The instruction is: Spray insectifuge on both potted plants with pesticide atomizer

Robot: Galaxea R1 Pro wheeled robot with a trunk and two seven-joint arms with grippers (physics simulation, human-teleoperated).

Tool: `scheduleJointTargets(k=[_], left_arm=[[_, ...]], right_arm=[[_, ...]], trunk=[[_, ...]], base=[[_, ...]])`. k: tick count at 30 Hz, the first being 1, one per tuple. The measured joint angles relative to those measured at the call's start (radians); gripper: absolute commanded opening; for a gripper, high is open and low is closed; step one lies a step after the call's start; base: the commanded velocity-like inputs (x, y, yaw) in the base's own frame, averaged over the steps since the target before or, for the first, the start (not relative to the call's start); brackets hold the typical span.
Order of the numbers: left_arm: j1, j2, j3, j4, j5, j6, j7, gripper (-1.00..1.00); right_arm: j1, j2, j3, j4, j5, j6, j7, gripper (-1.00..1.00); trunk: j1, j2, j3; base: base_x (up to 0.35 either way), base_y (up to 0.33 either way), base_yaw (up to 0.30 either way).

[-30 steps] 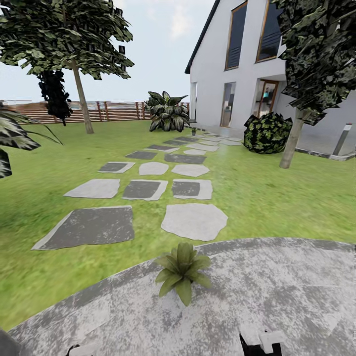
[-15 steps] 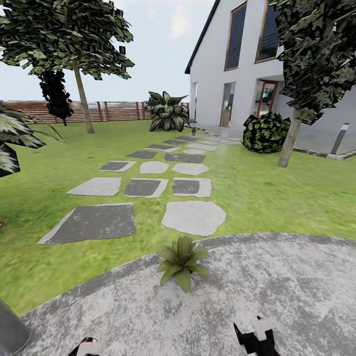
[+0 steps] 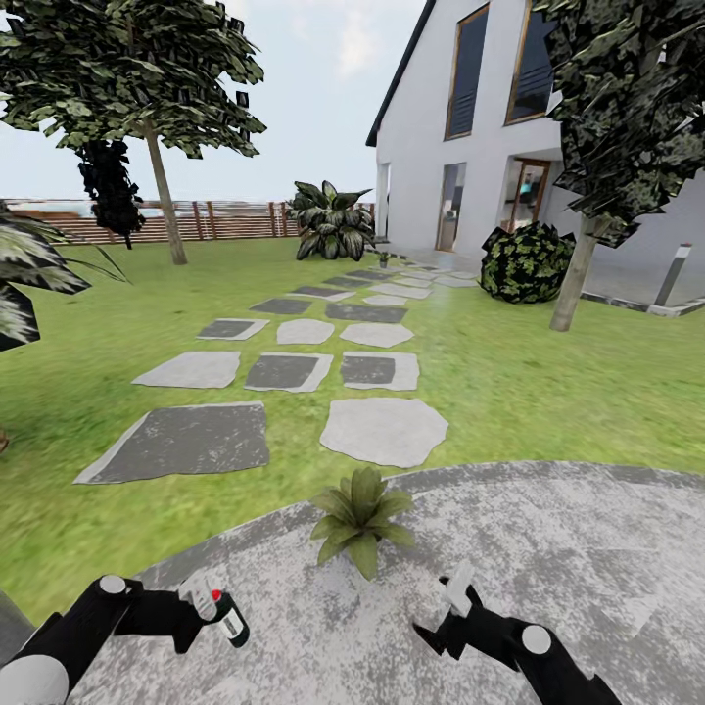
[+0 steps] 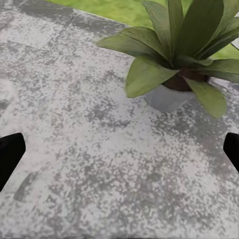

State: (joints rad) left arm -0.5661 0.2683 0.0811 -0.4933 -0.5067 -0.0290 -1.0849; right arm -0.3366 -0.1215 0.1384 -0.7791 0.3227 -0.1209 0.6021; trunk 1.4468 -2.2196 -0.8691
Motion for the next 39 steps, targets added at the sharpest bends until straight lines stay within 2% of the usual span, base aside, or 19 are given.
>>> scheduleJointTargets(k=[1,5,8,9,11,17,20,23,26,28,31,32,33,34,39], left_arm=[[-0.002,-0.001,0.0,-0.005,-0.001,0.001,-0.008,-1.0],[-0.007,-0.006,-0.002,-0.022,-0.005,0.003,-0.02,-1.0],[-0.009,-0.011,-0.013,-0.031,-0.005,0.005,-0.025,-1.0],[-0.009,-0.015,-0.023,-0.033,-0.006,0.005,-0.029,-1.0],[-0.009,-0.023,-0.043,-0.037,-0.01,0.005,-0.043,-1.0],[-0.015,-0.039,-0.137,-0.065,-0.017,0.012,-0.079,-1.0],[-0.017,-0.046,-0.16,-0.074,-0.017,0.027,-0.082,-1.0],[-0.018,-0.068,-0.192,-0.078,-0.017,0.037,-0.083,-1.0],[-0.019,-0.095,-0.259,-0.08,-0.018,0.042,-0.082,-1.0],[-0.02,-0.113,-0.271,-0.08,-0.019,0.043,-0.081,-1.0],[-0.021,-0.125,-0.279,-0.1,-0.019,0.042,-0.08,-1.0],[-0.02,-0.125,-0.287,-0.11,-0.019,0.042,-0.081,-1.0],[-0.02,-0.127,-0.318,-0.132,-0.018,0.043,-0.081,-1.0],[-0.019,-0.129,-0.331,-0.143,-0.018,0.043,-0.081,-1.0],[-0.018,-0.148,-0.353,-0.163,-0.019,0.043,-0.076,-1.0]], right_arm=[[-0.001,0.001,0.0,-0.003,0.016,0.001,0.024,1.0],[-0.013,0.011,0.001,-0.013,0.038,0.004,0.084,1.0],[-0.031,0.031,0.001,-0.014,0.045,0.018,0.144,1.0],[-0.037,0.042,0.001,-0.015,0.048,0.029,0.168,-1.0],[-0.044,0.056,0.001,-0.014,0.051,0.045,0.196,-1.0],[-0.062,0.081,0.006,-0.022,0.052,0.063,0.244,-1.0],[-0.065,0.098,0.039,-0.027,0.054,0.065,0.287,-1.0],[-0.067,0.109,0.074,-0.031,0.054,0.065,0.301,-1.0],[-0.074,0.137,0.112,-0.053,0.052,0.066,0.307,-1.0],[-0.082,0.163,0.118,-0.058,0.052,0.067,0.308,-1.0],[-0.087,0.185,0.119,-0.059,0.052,0.067,0.309,-1.0],[-0.087,0.187,0.119,-0.059,0.052,0.067,0.309,-1.0],[-0.088,0.19,0.119,-0.065,0.052,0.067,0.309,-1.0],[-0.088,0.191,0.12,-0.068,0.052,0.067,0.309,-1.0],[-0.088,0.208,0.122,-0.071,0.051,0.065,0.309,-1.0]], trunk=[[0.0,0.0,0.0],[0.0,0.0,0.0],[0.0,0.0,0.0],[0.0,0.0,0.0],[0.0,0.0,0.0],[0.0,0.0,0.0],[0.0,0.0,0.0],[0.0,0.0,0.0],[0.0,0.0,0.0],[0.0,0.0,0.0],[0.0,0.0,0.0],[0.0,0.0,0.0],[0.0,0.0,0.0],[0.0,0.0,0.0],[0.0,0.0,0.0]], base=[[0.0,0.0,0.0],[0.0,0.0,0.0],[0.0,0.0,0.0],[0.0,0.0,0.0],[0.0,0.0,0.0],[0.0,0.0,0.0],[0.0,0.0,0.0],[0.0,0.0,0.0],[0.0,0.0,0.0],[0.0,0.0,0.0],[0.0,0.0,0.0],[0.0,0.0,0.0],[0.0,0.0,0.0],[0.0,0.0,0.0],[0.0,0.0,0.0]])
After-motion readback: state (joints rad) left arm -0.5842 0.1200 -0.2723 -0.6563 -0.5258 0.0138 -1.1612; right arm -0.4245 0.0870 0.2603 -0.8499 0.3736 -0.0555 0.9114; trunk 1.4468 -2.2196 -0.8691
